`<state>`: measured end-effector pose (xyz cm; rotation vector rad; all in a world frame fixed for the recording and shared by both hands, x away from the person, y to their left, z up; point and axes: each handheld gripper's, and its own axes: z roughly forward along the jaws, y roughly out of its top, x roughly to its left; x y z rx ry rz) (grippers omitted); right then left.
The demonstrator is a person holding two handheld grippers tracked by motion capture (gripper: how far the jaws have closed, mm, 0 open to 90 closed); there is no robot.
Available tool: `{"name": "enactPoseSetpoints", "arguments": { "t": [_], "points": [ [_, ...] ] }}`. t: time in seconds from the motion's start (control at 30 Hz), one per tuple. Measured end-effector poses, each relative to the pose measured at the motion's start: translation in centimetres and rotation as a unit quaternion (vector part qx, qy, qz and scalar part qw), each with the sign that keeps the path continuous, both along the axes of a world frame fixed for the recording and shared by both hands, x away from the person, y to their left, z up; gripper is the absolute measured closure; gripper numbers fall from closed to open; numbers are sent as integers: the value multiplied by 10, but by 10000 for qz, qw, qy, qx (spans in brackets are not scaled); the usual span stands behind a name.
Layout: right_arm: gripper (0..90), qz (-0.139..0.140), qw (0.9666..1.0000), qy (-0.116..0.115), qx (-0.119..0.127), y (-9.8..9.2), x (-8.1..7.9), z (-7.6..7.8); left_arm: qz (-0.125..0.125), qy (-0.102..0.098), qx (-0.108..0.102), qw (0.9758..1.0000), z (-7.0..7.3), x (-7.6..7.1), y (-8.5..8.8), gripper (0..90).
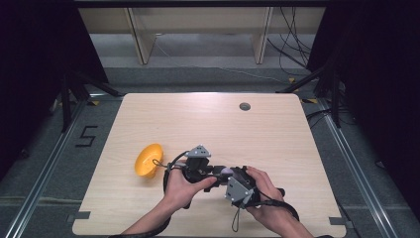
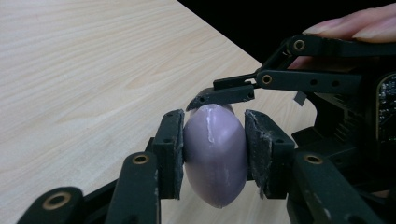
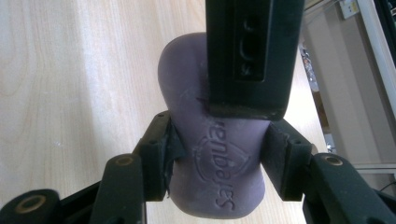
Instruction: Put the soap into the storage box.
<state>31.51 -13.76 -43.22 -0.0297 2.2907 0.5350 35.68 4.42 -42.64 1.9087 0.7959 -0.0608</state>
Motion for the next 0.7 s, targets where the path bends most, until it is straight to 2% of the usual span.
{"name": "enactPoseSetpoints", "arguments": {
  "t": [0.23,0.27,0.3,0.33,0.37,0.4,0.5,0.63,0.7],
  "points": [
    [500,31,9999,-46,106,0,0,1,50,-14,-44,10000,3,-2,0,590],
    [500,31,9999,-42,107,0,0,1,31,-26,-1,10000,3,-2,0,590],
    [499,23,9999,-44,119,0,0,1,30,-122,27,9999,4,-2,-1,591],
    [496,-33,9999,-13,145,0,0,1,-22,-97,31,9999,4,-2,0,591],
    [491,-150,9997,19,178,0,-2,0,27,-95,47,9999,5,-3,-1,592],
    [476,-154,9997,36,194,0,-2,0,92,-140,66,9998,5,-4,-1,592],
    [411,-167,9997,92,175,0,-1,-1,50,-261,141,9995,6,-3,0,594],
    [358,-293,9992,158,213,-2,-2,-3,119,-309,196,9993,4,-3,2,594],
    [340,-258,9993,120,225,-3,0,-3,142,-326,202,9992,4,-3,2,595]
  ]
}}
